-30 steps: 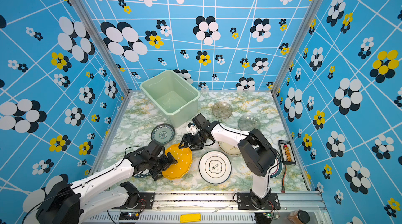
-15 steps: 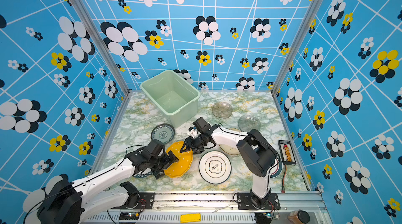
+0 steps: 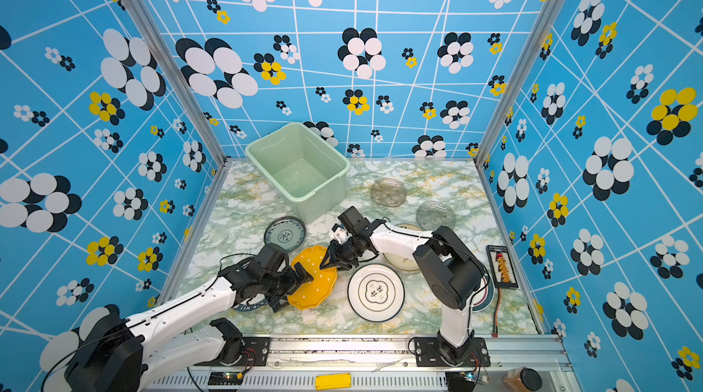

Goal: Place the plates into the plastic bin on the countertop
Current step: Pick up the plate from the bottom-center of the table.

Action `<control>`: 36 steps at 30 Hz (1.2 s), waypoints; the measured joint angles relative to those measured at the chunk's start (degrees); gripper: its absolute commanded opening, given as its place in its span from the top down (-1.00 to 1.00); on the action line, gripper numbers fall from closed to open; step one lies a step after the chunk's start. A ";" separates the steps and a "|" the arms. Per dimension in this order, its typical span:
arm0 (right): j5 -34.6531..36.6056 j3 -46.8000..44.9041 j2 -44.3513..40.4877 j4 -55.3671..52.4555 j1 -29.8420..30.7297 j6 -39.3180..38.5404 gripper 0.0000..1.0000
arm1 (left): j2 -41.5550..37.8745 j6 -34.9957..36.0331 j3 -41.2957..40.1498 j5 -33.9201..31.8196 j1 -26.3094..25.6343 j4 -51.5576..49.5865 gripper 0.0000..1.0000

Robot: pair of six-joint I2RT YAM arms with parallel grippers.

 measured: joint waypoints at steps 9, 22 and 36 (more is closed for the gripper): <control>0.15 -0.33 -0.17 0.04 -0.04 0.07 0.77 | 0.02 -0.02 0.39 -0.44 0.13 0.15 -0.98; 5.53 -0.55 -6.64 -5.60 0.44 1.51 0.86 | -2.12 1.51 2.10 -1.42 0.09 -0.28 -0.98; 16.94 2.80 -23.67 -22.86 0.44 0.20 0.85 | -12.52 7.89 11.45 -2.75 3.52 -6.99 -0.98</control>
